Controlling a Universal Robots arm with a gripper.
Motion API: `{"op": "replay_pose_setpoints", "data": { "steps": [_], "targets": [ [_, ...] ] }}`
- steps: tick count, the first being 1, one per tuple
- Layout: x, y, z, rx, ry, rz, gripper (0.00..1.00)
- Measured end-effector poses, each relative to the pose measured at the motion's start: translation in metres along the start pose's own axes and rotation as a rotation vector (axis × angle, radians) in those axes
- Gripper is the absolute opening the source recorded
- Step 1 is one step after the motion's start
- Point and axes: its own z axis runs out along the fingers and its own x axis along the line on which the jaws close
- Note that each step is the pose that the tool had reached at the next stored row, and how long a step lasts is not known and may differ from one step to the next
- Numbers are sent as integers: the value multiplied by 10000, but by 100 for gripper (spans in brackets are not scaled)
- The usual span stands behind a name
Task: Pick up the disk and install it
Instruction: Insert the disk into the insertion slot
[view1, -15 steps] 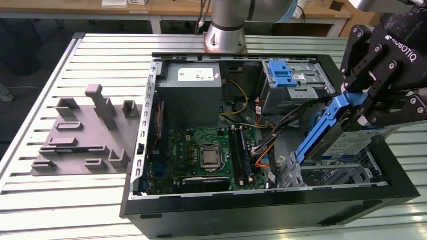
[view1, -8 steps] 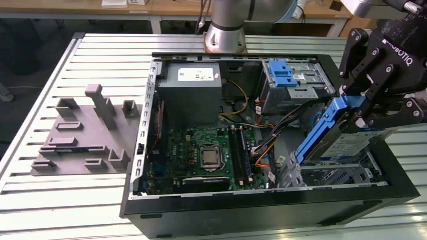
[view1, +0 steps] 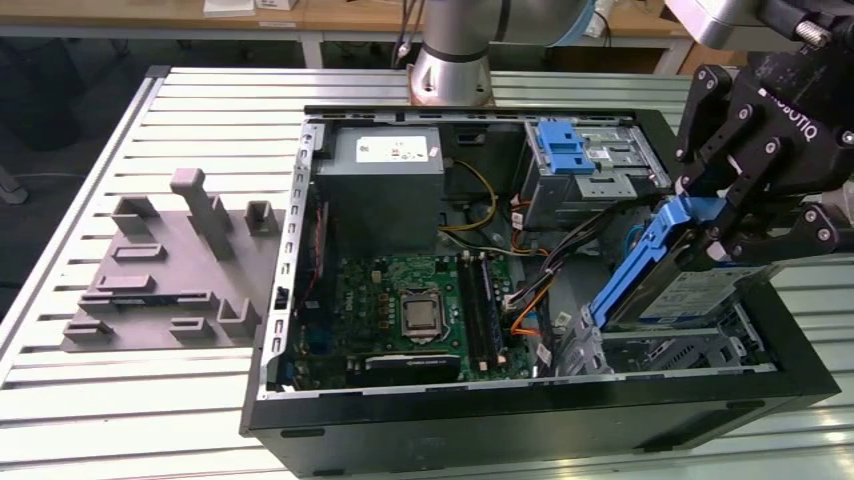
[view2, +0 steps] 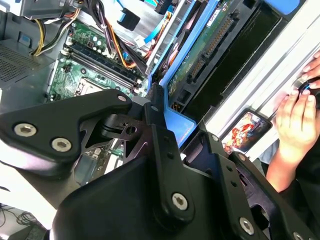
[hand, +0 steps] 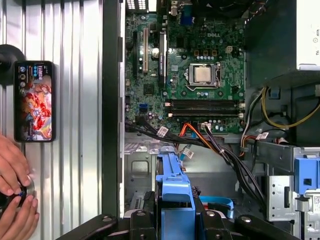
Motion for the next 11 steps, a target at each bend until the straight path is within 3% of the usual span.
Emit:
{"op": "replay_pose_setpoints", "data": {
  "steps": [11],
  "targets": [
    [1,-1,29,0,0,0,36]
  ]
}}
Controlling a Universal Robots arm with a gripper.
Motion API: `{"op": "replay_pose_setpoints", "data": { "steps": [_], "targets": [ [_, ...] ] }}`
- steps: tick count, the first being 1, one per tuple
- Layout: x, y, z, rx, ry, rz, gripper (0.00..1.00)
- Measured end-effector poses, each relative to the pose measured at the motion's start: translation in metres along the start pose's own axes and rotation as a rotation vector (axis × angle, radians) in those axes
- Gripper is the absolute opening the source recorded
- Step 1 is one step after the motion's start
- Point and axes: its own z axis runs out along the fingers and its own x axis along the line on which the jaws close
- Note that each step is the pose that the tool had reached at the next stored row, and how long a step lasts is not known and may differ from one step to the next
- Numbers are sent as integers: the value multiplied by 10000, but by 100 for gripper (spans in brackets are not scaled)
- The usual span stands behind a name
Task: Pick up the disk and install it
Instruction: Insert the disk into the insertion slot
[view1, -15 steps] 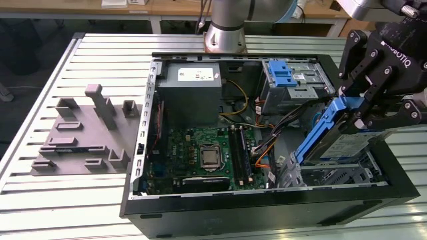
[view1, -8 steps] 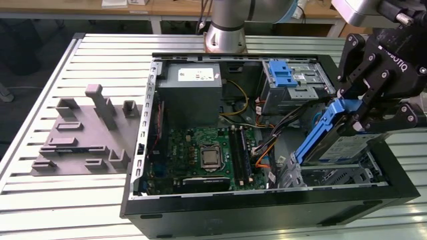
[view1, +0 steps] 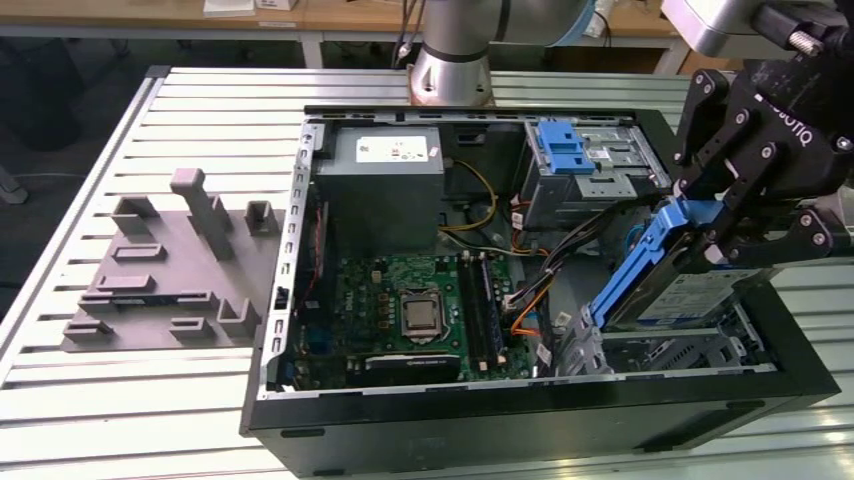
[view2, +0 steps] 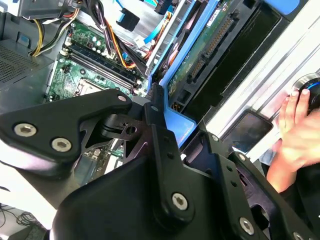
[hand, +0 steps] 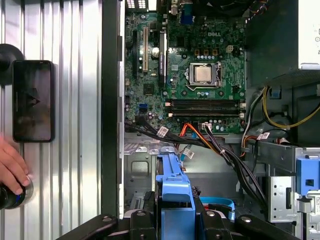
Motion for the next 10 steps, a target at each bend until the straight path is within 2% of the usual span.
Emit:
{"op": "replay_pose_setpoints", "data": {
  "steps": [6,10],
  "targets": [
    [0,0,12,0,-3,0,36],
    [2,-1,62,0,-7,0,36]
  ]
}}
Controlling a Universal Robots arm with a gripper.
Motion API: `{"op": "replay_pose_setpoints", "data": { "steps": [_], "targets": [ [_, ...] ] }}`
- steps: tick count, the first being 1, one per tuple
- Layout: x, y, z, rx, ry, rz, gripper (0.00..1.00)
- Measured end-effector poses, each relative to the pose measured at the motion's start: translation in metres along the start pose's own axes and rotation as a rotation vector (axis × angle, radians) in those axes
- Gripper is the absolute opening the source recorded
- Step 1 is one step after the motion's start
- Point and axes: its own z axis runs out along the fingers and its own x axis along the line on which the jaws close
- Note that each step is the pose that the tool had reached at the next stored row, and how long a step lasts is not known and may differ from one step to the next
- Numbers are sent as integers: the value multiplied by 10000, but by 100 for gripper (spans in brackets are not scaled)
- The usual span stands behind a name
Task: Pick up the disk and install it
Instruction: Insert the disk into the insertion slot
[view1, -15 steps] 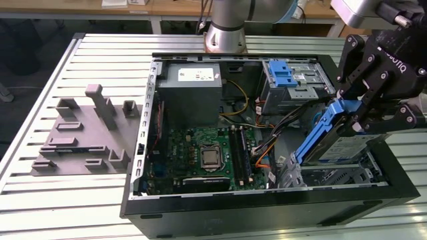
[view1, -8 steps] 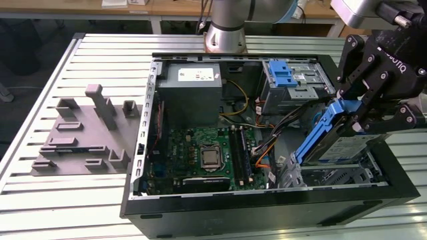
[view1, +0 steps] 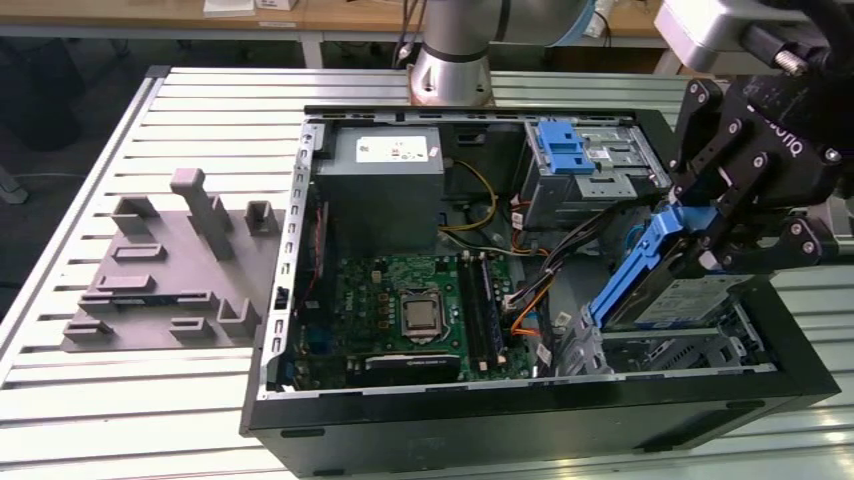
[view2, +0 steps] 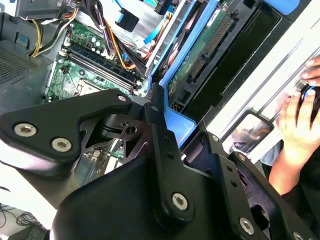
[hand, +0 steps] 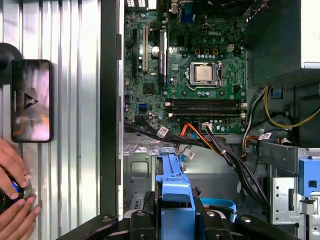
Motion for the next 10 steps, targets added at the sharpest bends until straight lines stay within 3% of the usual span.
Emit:
{"op": "replay_pose_setpoints", "data": {
  "steps": [10],
  "targets": [
    [9,-2,163,-1,-1,0,36]
  ]
}}
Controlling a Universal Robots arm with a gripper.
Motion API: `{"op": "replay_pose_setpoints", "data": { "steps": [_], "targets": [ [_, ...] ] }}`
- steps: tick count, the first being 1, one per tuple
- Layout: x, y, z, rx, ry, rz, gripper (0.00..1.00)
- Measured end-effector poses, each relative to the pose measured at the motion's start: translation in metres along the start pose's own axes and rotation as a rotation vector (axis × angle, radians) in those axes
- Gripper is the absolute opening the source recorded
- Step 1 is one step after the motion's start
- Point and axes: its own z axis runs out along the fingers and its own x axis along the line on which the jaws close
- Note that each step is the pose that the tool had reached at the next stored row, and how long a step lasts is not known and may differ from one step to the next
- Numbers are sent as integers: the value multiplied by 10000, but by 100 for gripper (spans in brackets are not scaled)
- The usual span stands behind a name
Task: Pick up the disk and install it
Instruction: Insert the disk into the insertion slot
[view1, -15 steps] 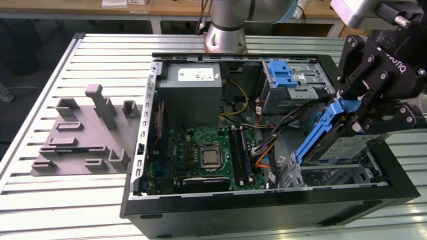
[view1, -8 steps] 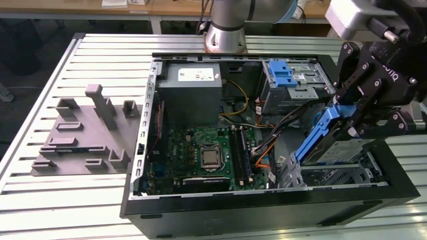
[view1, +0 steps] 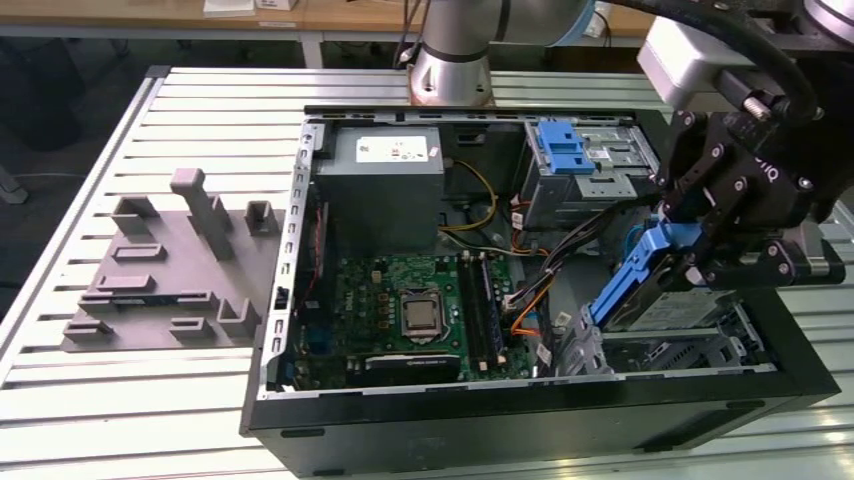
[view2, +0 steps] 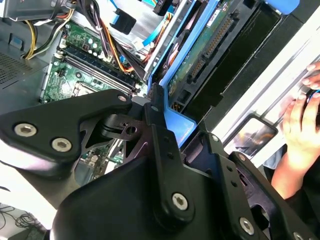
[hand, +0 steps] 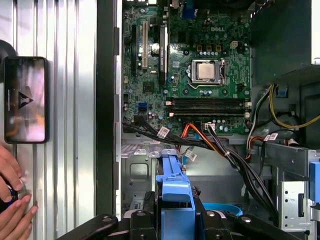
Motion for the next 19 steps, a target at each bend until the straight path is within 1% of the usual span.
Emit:
{"op": "replay_pose_setpoints", "data": {
  "steps": [7,13,19],
  "targets": [
    [1,0,15,0,-6,0,36],
    [6,-1,85,-14,-40,0,36],
    [10,-3,154,-16,-48,0,36]
  ]
}}
